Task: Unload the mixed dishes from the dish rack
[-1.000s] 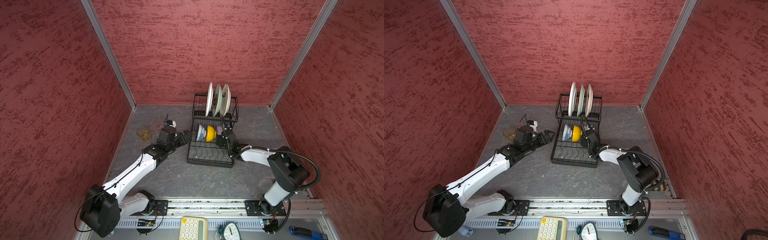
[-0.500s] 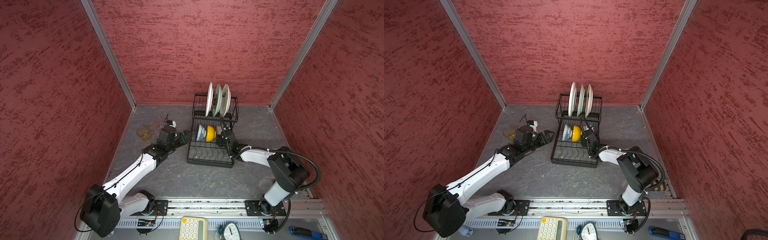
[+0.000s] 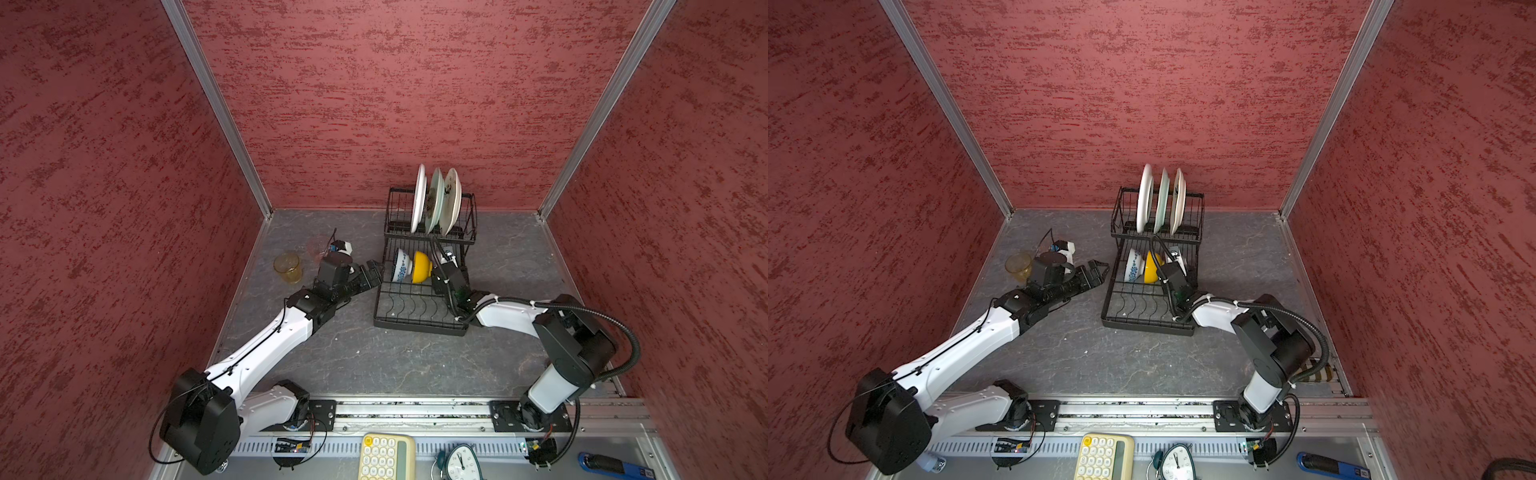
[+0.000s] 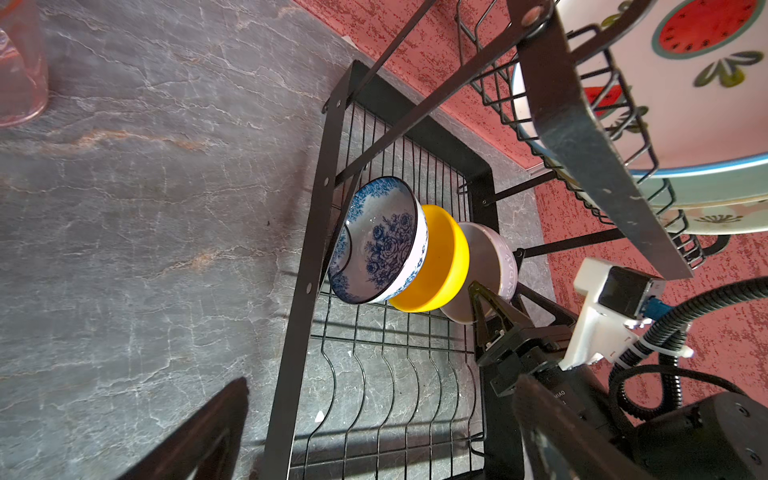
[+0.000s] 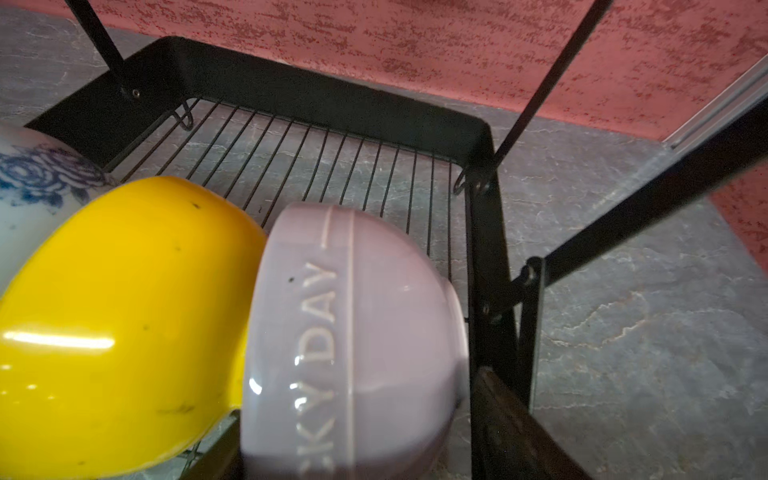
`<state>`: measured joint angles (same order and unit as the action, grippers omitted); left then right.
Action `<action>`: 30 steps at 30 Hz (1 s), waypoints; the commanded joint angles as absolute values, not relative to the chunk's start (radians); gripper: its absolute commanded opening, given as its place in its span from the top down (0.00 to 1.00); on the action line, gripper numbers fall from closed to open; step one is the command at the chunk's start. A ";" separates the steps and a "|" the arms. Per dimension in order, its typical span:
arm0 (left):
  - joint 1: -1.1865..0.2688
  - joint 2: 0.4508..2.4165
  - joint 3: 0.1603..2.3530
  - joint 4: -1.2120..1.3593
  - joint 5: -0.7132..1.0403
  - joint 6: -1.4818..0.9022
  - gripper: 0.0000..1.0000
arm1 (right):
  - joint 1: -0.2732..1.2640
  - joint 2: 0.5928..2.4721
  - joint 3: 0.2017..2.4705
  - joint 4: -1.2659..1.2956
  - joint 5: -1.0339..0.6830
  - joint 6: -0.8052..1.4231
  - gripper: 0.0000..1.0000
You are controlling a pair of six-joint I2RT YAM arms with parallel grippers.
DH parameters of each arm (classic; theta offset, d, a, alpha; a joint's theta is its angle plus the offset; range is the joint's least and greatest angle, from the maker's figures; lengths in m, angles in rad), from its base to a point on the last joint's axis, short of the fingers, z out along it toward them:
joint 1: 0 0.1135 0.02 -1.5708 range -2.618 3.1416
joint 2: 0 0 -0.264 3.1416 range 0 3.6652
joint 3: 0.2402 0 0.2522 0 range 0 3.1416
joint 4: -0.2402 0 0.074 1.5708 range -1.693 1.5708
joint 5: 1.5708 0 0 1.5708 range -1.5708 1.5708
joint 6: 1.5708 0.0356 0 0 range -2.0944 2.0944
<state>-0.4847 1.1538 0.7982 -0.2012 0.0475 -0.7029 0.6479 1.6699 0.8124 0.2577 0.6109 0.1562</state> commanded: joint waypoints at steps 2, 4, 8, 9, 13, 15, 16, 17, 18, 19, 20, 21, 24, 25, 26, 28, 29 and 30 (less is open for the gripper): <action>-0.479 1.138 0.789 -0.189 0.046 -0.699 0.01 | 0.653 1.661 0.843 0.278 0.722 0.128 0.32; -0.476 1.134 0.787 -0.190 0.045 -0.698 0.01 | 0.653 1.656 0.842 0.278 0.727 0.130 0.33; -0.473 1.126 0.783 -0.191 0.043 -0.696 0.01 | 0.655 1.641 0.844 0.265 0.708 0.138 0.34; -0.472 1.126 0.782 -0.191 0.043 -0.698 0.01 | 0.655 1.637 0.844 0.260 0.701 0.143 0.34; -0.472 1.127 0.779 -0.190 0.045 -0.699 0.01 | 0.655 1.611 0.840 0.238 0.672 0.183 0.35; -0.471 1.127 0.778 -0.190 0.046 -0.699 0.01 | 0.656 1.595 0.831 0.236 0.676 0.190 0.36; -0.470 1.127 0.777 -0.188 0.047 -0.700 0.01 | 0.657 1.590 0.829 0.235 0.682 0.192 0.36; -0.470 1.128 0.777 -0.187 0.047 -0.700 0.01 | 0.658 1.588 0.828 0.231 0.692 0.192 0.36; -0.470 1.127 0.777 -0.187 0.046 -0.700 0.01 | 0.658 1.586 0.827 0.227 0.699 0.191 0.37; -0.470 1.128 0.777 -0.188 0.047 -0.699 0.01 | 0.657 1.583 0.827 0.224 0.706 0.191 0.37; -0.470 1.128 0.777 -0.186 0.047 -0.699 0.00 | 0.658 1.580 0.826 0.224 0.706 0.190 0.37; -0.470 1.130 0.778 -0.187 0.048 -0.700 0.01 | 0.658 1.578 0.825 0.224 0.707 0.191 0.37; -0.469 1.130 0.775 -0.185 0.047 -0.701 0.01 | 0.660 1.568 0.820 0.222 0.706 0.198 0.37; -0.469 1.129 0.774 -0.186 0.048 -0.702 0.00 | 0.660 1.565 0.818 0.222 0.706 0.199 0.37; -0.469 1.131 0.774 -0.186 0.047 -0.701 0.01 | 0.659 1.564 0.819 0.218 0.704 0.201 0.37; -0.469 1.131 0.772 -0.185 0.048 -0.701 0.01 | 0.660 1.566 0.825 0.199 0.704 0.212 0.37; -0.469 1.129 0.774 -0.184 0.048 -0.701 0.00 | 0.659 1.565 0.825 0.192 0.704 0.220 0.37; -0.468 1.129 0.773 -0.185 0.049 -0.701 0.01 | 0.661 1.561 0.823 0.188 0.701 0.228 0.37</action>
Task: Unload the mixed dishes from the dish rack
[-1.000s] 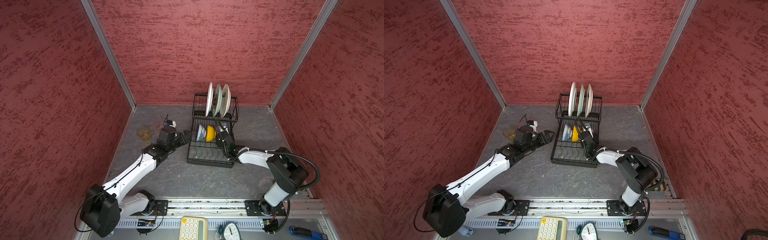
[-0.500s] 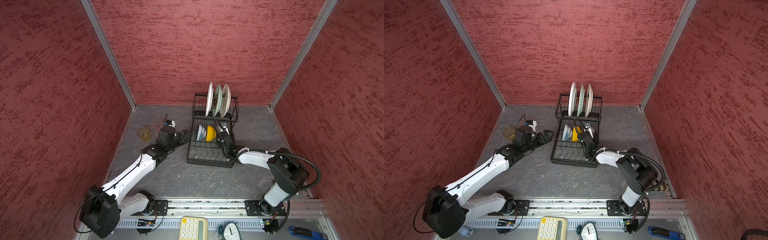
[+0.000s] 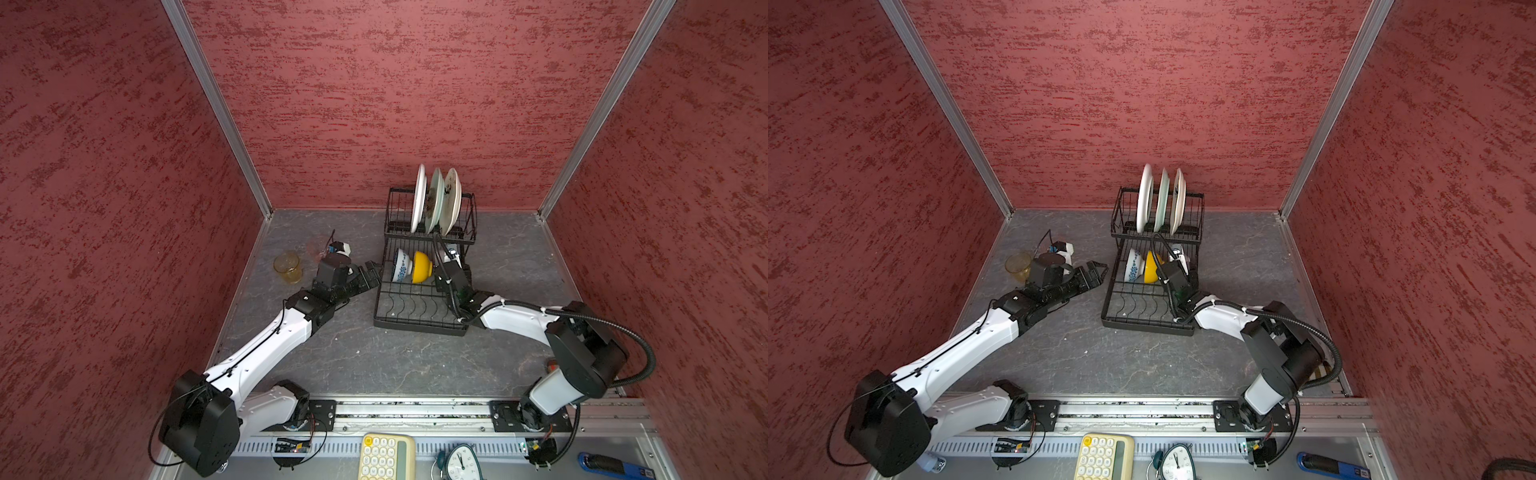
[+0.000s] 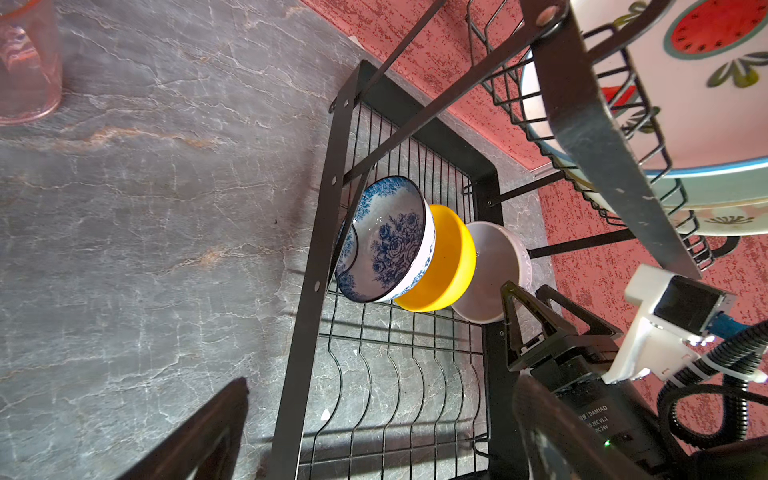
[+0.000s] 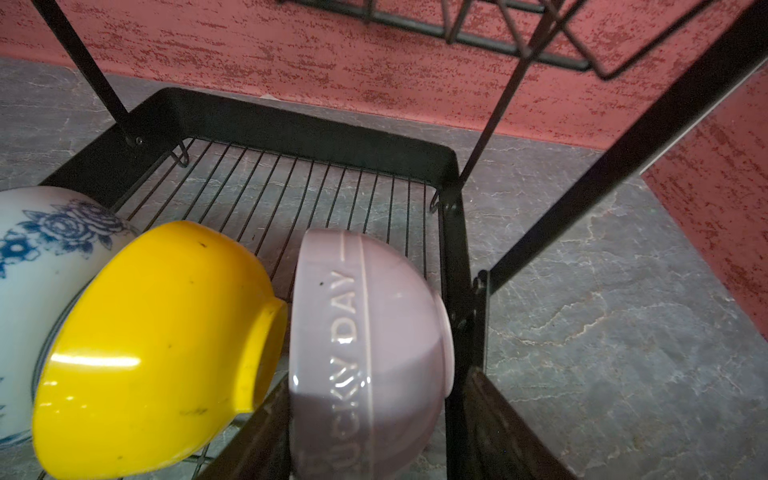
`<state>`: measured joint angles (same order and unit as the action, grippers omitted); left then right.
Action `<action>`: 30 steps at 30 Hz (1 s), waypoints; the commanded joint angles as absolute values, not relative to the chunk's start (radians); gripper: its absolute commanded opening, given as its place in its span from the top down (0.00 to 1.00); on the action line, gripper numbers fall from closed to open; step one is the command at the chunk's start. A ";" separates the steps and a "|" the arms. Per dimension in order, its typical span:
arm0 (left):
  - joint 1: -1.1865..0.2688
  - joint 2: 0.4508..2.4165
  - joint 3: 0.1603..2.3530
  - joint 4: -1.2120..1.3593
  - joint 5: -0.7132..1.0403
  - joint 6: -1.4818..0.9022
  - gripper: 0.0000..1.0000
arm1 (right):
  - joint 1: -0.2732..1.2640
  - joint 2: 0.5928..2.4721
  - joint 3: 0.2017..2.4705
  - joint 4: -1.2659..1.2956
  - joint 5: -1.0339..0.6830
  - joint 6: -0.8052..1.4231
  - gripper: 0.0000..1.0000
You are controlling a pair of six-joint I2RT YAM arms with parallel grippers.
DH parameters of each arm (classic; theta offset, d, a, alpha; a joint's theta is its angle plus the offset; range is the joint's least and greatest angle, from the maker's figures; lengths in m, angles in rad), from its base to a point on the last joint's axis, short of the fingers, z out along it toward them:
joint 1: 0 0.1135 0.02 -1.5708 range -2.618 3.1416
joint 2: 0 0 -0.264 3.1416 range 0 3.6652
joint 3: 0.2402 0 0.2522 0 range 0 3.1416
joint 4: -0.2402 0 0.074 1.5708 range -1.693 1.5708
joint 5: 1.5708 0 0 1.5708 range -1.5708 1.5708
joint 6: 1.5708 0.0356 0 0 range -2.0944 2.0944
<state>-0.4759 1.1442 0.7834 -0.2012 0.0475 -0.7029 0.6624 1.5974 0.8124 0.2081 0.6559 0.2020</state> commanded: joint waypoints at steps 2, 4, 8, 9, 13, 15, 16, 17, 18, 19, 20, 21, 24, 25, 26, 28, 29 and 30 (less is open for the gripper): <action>-0.467 1.128 0.772 -0.184 0.045 -0.699 0.01 | 0.661 1.548 0.812 0.188 0.691 0.247 0.38; -0.466 1.127 0.769 -0.183 0.046 -0.700 0.01 | 0.663 1.537 0.802 0.184 0.690 0.260 0.38; -0.464 1.134 0.767 -0.180 0.050 -0.701 0.01 | 0.665 1.522 0.789 0.169 0.701 0.282 0.38; -0.464 1.135 0.767 -0.180 0.050 -0.701 0.00 | 0.667 1.516 0.786 0.167 0.700 0.289 0.39; -0.463 1.137 0.767 -0.178 0.052 -0.701 0.01 | 0.670 1.505 0.776 0.156 0.692 0.314 0.39; -0.462 1.137 0.765 -0.177 0.051 -0.701 0.01 | 0.670 1.514 0.781 0.136 0.687 0.324 0.39; -0.463 1.137 0.765 -0.177 0.053 -0.701 0.01 | 0.670 1.517 0.783 0.126 0.683 0.330 0.39; -0.461 1.137 0.765 -0.177 0.053 -0.701 0.01 | 0.670 1.520 0.784 0.117 0.682 0.338 0.39; -0.461 1.135 0.765 -0.178 0.054 -0.701 0.00 | 0.670 1.521 0.787 0.106 0.681 0.349 0.39; -0.461 1.135 0.764 -0.179 0.053 -0.701 0.01 | 0.670 1.521 0.785 0.097 0.680 0.360 0.40; -0.461 1.134 0.763 -0.179 0.053 -0.701 0.01 | 0.670 1.520 0.784 0.091 0.674 0.367 0.40; -0.459 1.132 0.760 -0.177 0.052 -0.701 0.01 | 0.670 1.519 0.783 0.086 0.666 0.375 0.40; -0.460 1.129 0.758 -0.177 0.052 -0.701 0.01 | 0.670 1.518 0.793 0.050 0.654 0.402 0.40; -0.460 1.129 0.758 -0.176 0.052 -0.702 0.01 | 0.670 1.518 0.806 0.024 0.647 0.414 0.40; -0.459 1.130 0.759 -0.175 0.051 -0.701 0.01 | 0.671 1.519 0.822 -0.006 0.637 0.425 0.40; -0.458 1.131 0.759 -0.176 0.053 -0.702 0.01 | 0.670 1.526 0.860 -0.074 0.619 0.457 0.39; -0.458 1.131 0.757 -0.173 0.053 -0.702 0.01 | 0.670 1.528 0.875 -0.106 0.614 0.478 0.37; -0.459 1.131 0.758 -0.174 0.053 -0.702 0.01 | 0.670 1.525 0.887 -0.134 0.599 0.501 0.33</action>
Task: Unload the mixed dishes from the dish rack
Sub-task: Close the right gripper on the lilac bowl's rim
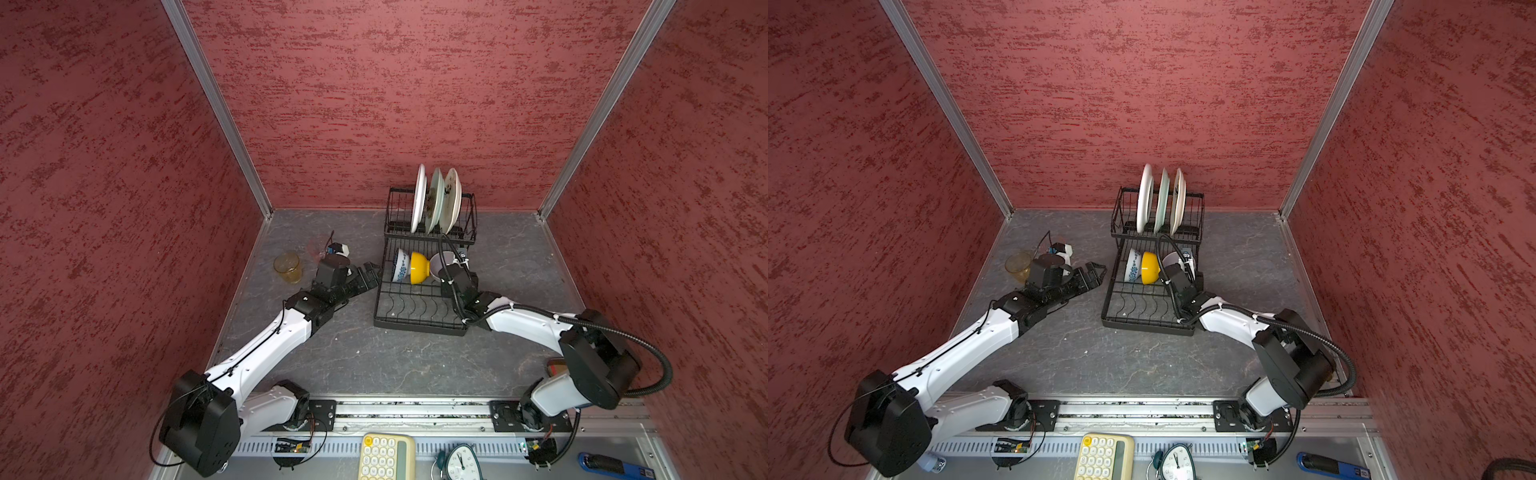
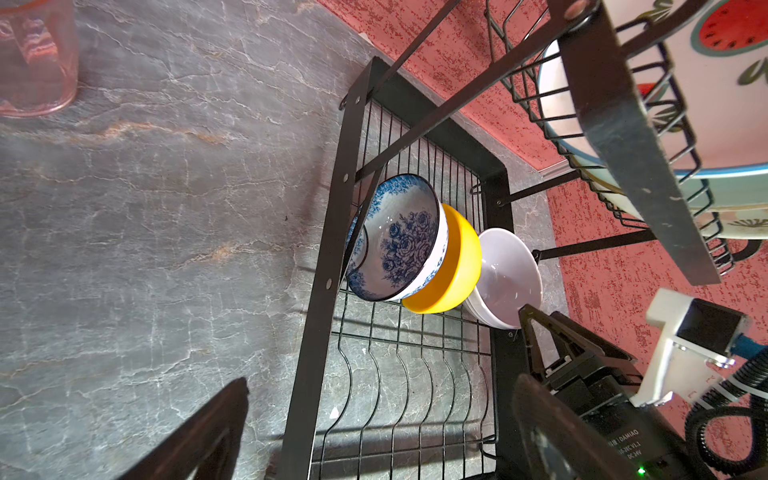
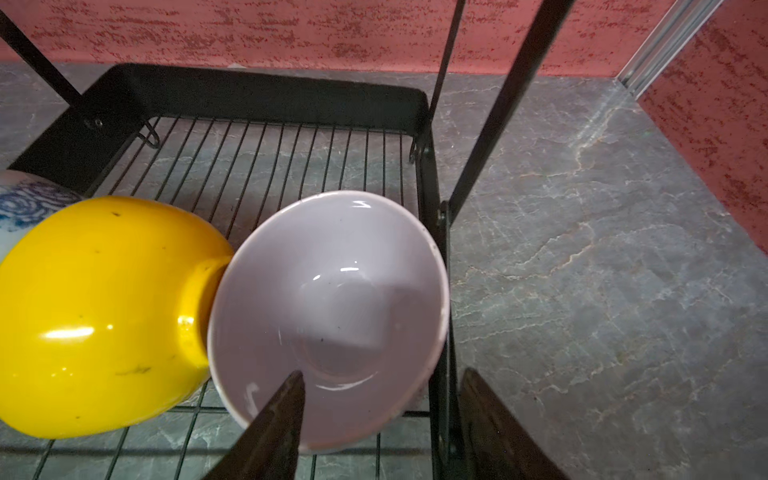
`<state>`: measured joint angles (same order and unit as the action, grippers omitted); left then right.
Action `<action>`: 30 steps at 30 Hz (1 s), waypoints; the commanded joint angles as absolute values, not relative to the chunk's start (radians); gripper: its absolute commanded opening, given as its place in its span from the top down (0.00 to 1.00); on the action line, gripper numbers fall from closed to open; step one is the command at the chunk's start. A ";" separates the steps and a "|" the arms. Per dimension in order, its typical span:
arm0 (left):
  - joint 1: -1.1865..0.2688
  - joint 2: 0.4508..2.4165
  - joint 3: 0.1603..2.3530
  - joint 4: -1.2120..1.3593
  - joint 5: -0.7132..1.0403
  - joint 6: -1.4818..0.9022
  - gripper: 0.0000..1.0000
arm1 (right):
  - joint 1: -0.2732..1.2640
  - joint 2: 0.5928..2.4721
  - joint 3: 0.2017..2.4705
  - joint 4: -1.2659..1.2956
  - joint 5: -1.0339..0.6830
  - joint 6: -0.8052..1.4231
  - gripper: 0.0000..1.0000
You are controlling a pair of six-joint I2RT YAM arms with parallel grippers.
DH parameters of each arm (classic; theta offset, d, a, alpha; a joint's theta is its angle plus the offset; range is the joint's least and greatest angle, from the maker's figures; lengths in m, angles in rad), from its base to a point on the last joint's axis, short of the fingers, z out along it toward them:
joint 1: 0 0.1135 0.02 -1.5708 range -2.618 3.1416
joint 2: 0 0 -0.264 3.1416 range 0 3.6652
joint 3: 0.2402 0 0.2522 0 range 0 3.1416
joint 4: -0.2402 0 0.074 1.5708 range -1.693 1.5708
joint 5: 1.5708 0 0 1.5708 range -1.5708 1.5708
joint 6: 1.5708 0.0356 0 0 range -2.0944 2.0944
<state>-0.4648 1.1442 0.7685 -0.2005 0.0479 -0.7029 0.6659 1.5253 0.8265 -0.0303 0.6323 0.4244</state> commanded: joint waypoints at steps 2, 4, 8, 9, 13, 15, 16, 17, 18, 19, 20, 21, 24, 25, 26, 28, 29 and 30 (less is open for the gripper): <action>-0.459 1.132 0.756 -0.173 0.055 -0.702 0.01 | 0.669 1.513 0.901 -0.166 0.567 0.537 0.30; -0.457 1.134 0.755 -0.170 0.055 -0.702 0.00 | 0.667 1.487 0.902 -0.179 0.532 0.571 0.28; -0.455 1.135 0.755 -0.173 0.060 -0.701 0.01 | 0.648 1.459 0.910 -0.204 0.413 0.609 0.24; -0.455 1.135 0.755 -0.174 0.061 -0.702 0.00 | 0.641 1.421 0.911 -0.218 0.391 0.638 0.23; -0.453 1.125 0.748 -0.172 0.057 -0.701 0.01 | 0.620 1.371 0.879 -0.233 0.346 0.770 0.20; -0.452 1.122 0.743 -0.166 0.055 -0.703 0.01 | 0.617 1.350 0.843 -0.180 0.309 0.817 0.20; -0.451 1.121 0.741 -0.163 0.056 -0.704 0.01 | 0.616 1.348 0.834 -0.163 0.295 0.839 0.21; -0.451 1.123 0.741 -0.164 0.057 -0.706 0.01 | 0.615 1.352 0.833 -0.156 0.282 0.861 0.22; -0.450 1.124 0.743 -0.163 0.062 -0.704 0.01 | 0.615 1.361 0.839 -0.158 0.275 0.883 0.22; -0.451 1.126 0.745 -0.163 0.065 -0.703 0.00 | 0.614 1.373 0.846 -0.160 0.265 0.898 0.23; -0.451 1.126 0.748 -0.165 0.070 -0.703 0.01 | 0.615 1.385 0.857 -0.162 0.259 0.912 0.25; -0.451 1.126 0.750 -0.166 0.072 -0.703 0.01 | 0.614 1.399 0.865 -0.172 0.250 0.931 0.26; -0.451 1.119 0.753 -0.169 0.072 -0.703 0.01 | 0.614 1.418 0.873 -0.180 0.253 0.977 0.29; -0.451 1.116 0.753 -0.172 0.070 -0.703 0.01 | 0.614 1.420 0.874 -0.184 0.264 0.985 0.30; -0.451 1.114 0.752 -0.173 0.070 -0.701 0.01 | 0.613 1.423 0.876 -0.189 0.277 0.993 0.32; -0.450 1.108 0.752 -0.174 0.069 -0.702 0.01 | 0.610 1.426 0.875 -0.198 0.290 1.011 0.33; -0.449 1.108 0.752 -0.174 0.067 -0.700 0.01 | 0.607 1.428 0.875 -0.198 0.287 1.021 0.33; -0.448 1.106 0.752 -0.174 0.067 -0.698 0.01 | 0.604 1.429 0.874 -0.203 0.292 1.036 0.35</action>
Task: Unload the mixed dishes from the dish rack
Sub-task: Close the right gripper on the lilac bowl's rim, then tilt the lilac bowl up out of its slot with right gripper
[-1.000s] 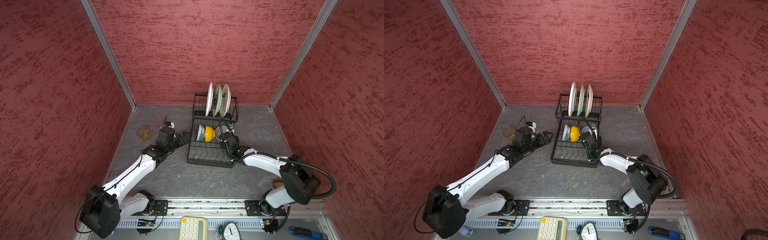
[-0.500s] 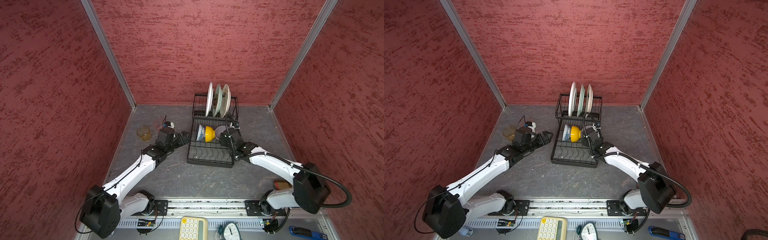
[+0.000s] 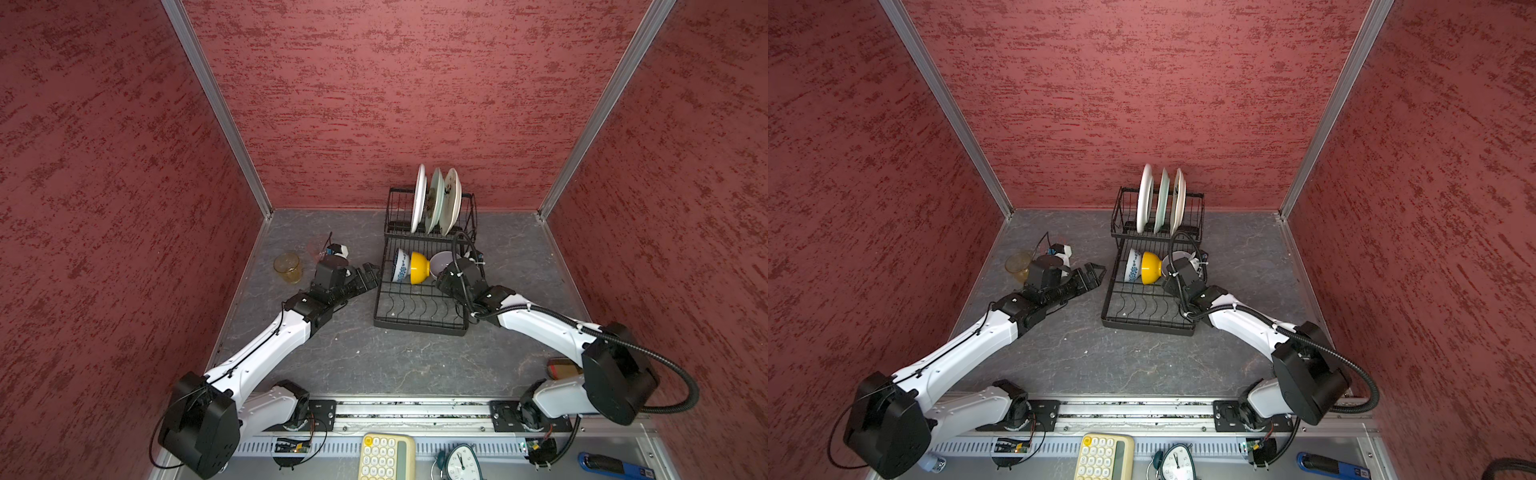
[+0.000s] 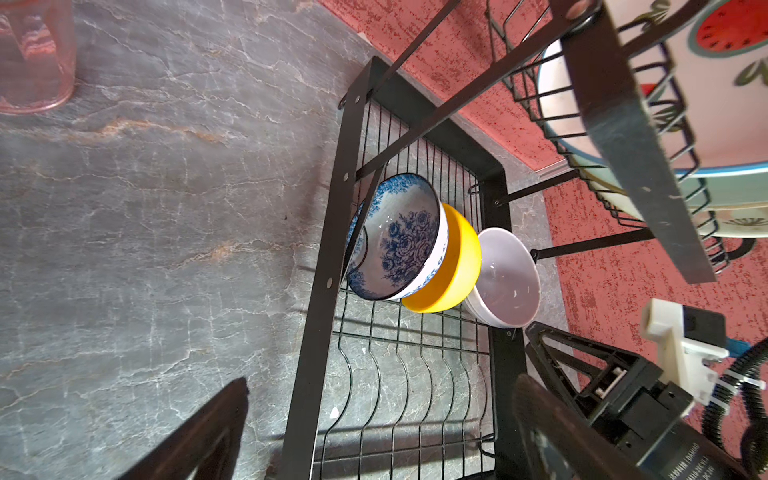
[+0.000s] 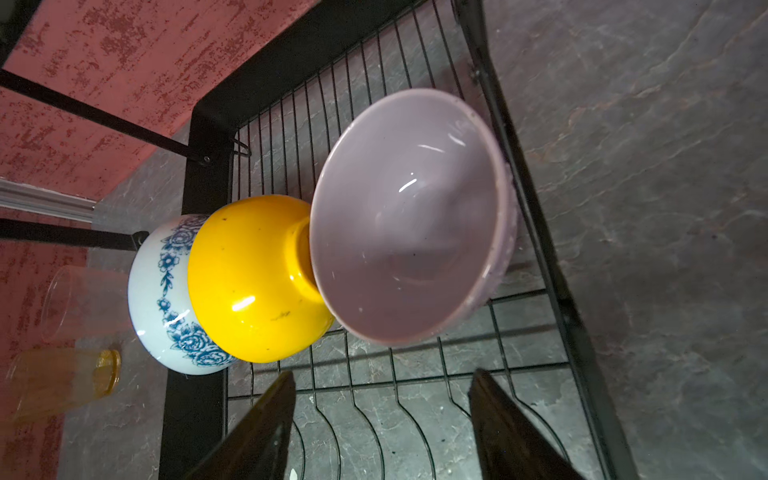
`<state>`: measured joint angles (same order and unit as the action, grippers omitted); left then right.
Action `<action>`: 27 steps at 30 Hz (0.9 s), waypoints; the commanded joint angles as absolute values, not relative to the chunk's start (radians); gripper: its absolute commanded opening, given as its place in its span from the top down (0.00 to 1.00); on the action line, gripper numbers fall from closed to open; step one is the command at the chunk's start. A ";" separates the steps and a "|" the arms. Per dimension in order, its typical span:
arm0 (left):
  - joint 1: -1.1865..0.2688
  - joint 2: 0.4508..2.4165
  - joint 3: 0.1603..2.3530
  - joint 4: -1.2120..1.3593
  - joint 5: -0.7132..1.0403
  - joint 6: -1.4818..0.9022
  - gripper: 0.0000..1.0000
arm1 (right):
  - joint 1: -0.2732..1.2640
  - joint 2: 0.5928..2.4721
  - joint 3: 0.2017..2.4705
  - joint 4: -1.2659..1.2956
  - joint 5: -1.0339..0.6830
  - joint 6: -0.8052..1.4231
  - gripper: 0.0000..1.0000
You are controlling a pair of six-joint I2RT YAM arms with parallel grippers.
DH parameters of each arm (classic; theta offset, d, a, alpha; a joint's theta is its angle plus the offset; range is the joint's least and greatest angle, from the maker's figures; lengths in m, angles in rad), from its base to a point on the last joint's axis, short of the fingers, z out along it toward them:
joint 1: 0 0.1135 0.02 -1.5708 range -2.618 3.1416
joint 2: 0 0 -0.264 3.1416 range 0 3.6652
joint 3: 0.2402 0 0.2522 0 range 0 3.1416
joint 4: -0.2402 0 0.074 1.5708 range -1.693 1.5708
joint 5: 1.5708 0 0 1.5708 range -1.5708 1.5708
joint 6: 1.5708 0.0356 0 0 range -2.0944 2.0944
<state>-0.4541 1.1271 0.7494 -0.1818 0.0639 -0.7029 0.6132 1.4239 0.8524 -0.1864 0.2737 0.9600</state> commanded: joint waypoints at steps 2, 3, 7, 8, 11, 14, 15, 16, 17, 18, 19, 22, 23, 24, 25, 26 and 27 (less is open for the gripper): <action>-0.445 1.107 0.751 -0.174 0.067 -0.697 0.01 | 0.599 1.433 0.875 -0.211 0.312 1.060 0.41; -0.443 1.108 0.749 -0.172 0.069 -0.696 0.00 | 0.598 1.434 0.873 -0.209 0.321 1.071 0.42; -0.435 1.112 0.747 -0.172 0.079 -0.696 0.00 | 0.589 1.445 0.865 -0.189 0.327 1.101 0.48; -0.433 1.111 0.744 -0.173 0.081 -0.696 0.00 | 0.588 1.448 0.872 -0.193 0.327 1.107 0.49; -0.428 1.106 0.737 -0.168 0.087 -0.696 0.01 | 0.584 1.489 0.886 -0.200 0.320 1.122 0.51; -0.422 1.104 0.733 -0.163 0.094 -0.699 0.01 | 0.576 1.515 0.893 -0.197 0.312 1.138 0.54; -0.420 1.103 0.732 -0.164 0.097 -0.697 0.01 | 0.574 1.524 0.894 -0.198 0.315 1.144 0.57; -0.420 1.105 0.731 -0.164 0.100 -0.698 0.00 | 0.573 1.530 0.897 -0.196 0.320 1.148 0.61; -0.418 1.105 0.731 -0.163 0.102 -0.698 0.01 | 0.573 1.539 0.898 -0.192 0.324 1.146 0.64; -0.419 1.106 0.730 -0.163 0.104 -0.698 0.00 | 0.572 1.544 0.902 -0.191 0.326 1.147 0.67; -0.419 1.105 0.729 -0.161 0.106 -0.698 0.01 | 0.572 1.548 0.905 -0.192 0.329 1.145 0.71; -0.417 1.107 0.724 -0.155 0.109 -0.698 0.01 | 0.572 1.547 0.902 -0.181 0.350 1.145 0.76; -0.415 1.110 0.724 -0.154 0.113 -0.698 0.01 | 0.572 1.546 0.903 -0.183 0.359 1.146 0.77; -0.413 1.114 0.726 -0.153 0.118 -0.698 0.01 | 0.571 1.545 0.904 -0.186 0.366 1.147 0.77; -0.411 1.118 0.727 -0.151 0.122 -0.696 0.01 | 0.572 1.546 0.907 -0.193 0.375 1.147 0.77; -0.409 1.123 0.729 -0.151 0.127 -0.696 0.01 | 0.572 1.546 0.908 -0.199 0.380 1.152 0.77; -0.408 1.124 0.729 -0.149 0.131 -0.696 0.01 | 0.572 1.545 0.907 -0.200 0.385 1.155 0.77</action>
<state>-0.4164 1.1221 0.7326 -0.1703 0.1104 -0.7029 0.5766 1.5410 0.8783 -0.1825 0.3344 1.1305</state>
